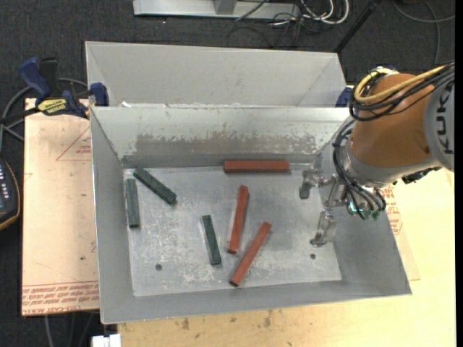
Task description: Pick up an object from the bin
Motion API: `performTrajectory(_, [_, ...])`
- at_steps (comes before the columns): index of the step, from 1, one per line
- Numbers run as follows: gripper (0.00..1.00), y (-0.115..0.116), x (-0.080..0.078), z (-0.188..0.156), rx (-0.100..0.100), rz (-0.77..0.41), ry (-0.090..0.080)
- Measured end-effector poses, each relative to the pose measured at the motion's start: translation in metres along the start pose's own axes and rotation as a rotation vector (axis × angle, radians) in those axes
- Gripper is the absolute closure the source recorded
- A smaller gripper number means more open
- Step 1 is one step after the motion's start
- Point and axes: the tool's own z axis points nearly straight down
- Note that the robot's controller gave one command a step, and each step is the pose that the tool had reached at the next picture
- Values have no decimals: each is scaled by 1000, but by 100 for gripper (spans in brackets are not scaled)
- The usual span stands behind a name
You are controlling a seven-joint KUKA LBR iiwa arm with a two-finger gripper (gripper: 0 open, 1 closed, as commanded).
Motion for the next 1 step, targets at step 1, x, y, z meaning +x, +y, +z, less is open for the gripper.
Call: performTrajectory(1, [0,57,-6,90,-1,-373,-3])
